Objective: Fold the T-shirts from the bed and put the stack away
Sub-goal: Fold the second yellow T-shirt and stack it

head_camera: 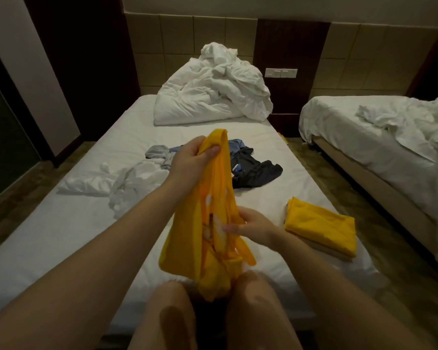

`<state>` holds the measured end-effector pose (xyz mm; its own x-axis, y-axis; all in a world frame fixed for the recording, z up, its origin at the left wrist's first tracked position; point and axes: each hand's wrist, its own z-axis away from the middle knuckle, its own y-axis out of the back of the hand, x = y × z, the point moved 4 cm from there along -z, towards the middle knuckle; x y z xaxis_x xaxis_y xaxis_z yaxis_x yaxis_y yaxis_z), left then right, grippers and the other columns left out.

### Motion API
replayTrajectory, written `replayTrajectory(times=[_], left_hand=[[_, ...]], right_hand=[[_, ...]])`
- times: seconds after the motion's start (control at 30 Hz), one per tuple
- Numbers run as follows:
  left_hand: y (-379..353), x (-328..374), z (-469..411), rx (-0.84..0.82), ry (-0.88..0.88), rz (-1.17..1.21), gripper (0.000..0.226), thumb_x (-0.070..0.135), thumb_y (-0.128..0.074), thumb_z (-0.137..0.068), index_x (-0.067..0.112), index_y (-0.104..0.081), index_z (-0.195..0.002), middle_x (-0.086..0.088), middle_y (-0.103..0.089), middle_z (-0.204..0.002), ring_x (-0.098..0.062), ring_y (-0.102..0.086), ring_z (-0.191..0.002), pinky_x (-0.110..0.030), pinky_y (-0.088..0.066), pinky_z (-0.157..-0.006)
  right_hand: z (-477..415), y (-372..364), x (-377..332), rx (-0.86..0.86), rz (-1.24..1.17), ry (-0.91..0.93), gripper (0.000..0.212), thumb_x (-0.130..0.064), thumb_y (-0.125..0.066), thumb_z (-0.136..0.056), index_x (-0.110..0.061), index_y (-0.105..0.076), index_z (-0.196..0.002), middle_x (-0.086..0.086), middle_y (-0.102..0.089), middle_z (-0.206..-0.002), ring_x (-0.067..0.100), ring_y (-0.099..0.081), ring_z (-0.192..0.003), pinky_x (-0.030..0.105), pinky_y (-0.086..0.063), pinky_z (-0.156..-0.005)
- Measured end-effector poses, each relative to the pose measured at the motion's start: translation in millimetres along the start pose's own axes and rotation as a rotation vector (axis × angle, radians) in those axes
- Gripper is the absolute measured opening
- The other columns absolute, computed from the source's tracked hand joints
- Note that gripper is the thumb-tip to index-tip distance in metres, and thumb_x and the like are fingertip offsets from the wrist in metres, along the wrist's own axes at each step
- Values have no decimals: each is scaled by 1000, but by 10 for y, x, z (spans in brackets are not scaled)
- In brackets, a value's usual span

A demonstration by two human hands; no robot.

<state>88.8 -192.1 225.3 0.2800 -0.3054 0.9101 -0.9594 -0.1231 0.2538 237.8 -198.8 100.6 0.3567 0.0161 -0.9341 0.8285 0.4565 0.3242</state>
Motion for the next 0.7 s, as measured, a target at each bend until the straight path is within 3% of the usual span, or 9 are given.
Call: replayTrajectory(times=[0.07, 0.17, 0.27, 0.37, 0.43, 0.5, 0.53, 0.63, 0.7], left_hand=[[92, 28, -66, 32, -14, -46, 7, 24, -55, -92, 21, -56, -86, -2, -57, -82, -24, -56, -84, -43, -47, -82], [318, -11, -167, 111, 1, -97, 11, 28, -55, -92, 23, -59, -101, -3, -59, -94, -23, -56, -92, -38, -45, -85], [617, -61, -240, 177, 25, -178, 20, 29, -56, -91, 16, -62, -106, -3, -59, -92, -22, -55, -90, -33, -44, -77], [815, -70, -278, 216, 71, -107, 12, 29, -56, -91, 23, -58, -102, 6, -56, -82, -19, -54, -85, -33, -44, -71], [914, -21, -302, 241, 106, -37, 20, 30, -55, -92, 22, -57, -111, 4, -56, -88, -20, -54, -89, -35, -44, -78], [1041, 38, -320, 283, 140, 43, 35, 30, -55, -93, 16, -54, -124, -3, -57, -104, -24, -53, -99, -38, -43, -87], [1117, 87, -326, 302, 159, 92, 40, 31, -54, -93, 15, -51, -129, -6, -57, -112, -26, -53, -104, -42, -44, -91], [1303, 197, -345, 240, 195, 49, 46, 31, -55, -92, 13, -46, -134, -12, -54, -125, -32, -52, -113, -50, -43, -97], [1367, 305, -300, 75, 230, -55, 56, 33, -61, -86, 13, -45, -135, -12, -54, -126, -31, -55, -108, -47, -46, -92]], right_hand=[[-18, 40, 88, 98, 43, -11, 21, -10, -58, -90, -9, -62, -111, 10, -65, -109, 19, -61, -95, 32, -50, -88], [-4, 251, 64, 233, 106, -18, 11, -17, -51, -95, -13, -59, -101, 12, -63, -102, 27, -58, -96, 42, -46, -89], [86, 513, -94, 285, 90, -5, 19, -23, -49, -96, -8, -60, -96, 12, -59, -89, 25, -56, -83, 35, -46, -74], [218, 731, -429, 360, 41, 35, 28, -33, -46, -95, -9, -59, -86, 6, -56, -76, 17, -54, -69, 28, -46, -63], [282, 862, -708, 358, -35, 83, 27, -32, -46, -95, -10, -63, -93, 10, -63, -84, 21, -62, -74, 28, -54, -69], [353, 977, -961, 257, -18, 94, 27, -29, -50, -93, -8, -62, -106, 16, -64, -101, 26, -64, -87, 33, -54, -77], [391, 1038, -1069, 205, 7, 86, 24, -28, -52, -92, -11, -62, -107, 14, -64, -102, 23, -64, -87, 31, -55, -75], [483, 1193, -1312, 197, 10, 64, 15, -24, -52, -93, -16, -62, -102, 4, -65, -93, 11, -66, -75, 20, -55, -60], [532, 1287, -1462, 286, 10, 75, 19, -26, -51, -94, -16, -60, -108, 0, -63, -94, 9, -66, -76, 22, -53, -59]])
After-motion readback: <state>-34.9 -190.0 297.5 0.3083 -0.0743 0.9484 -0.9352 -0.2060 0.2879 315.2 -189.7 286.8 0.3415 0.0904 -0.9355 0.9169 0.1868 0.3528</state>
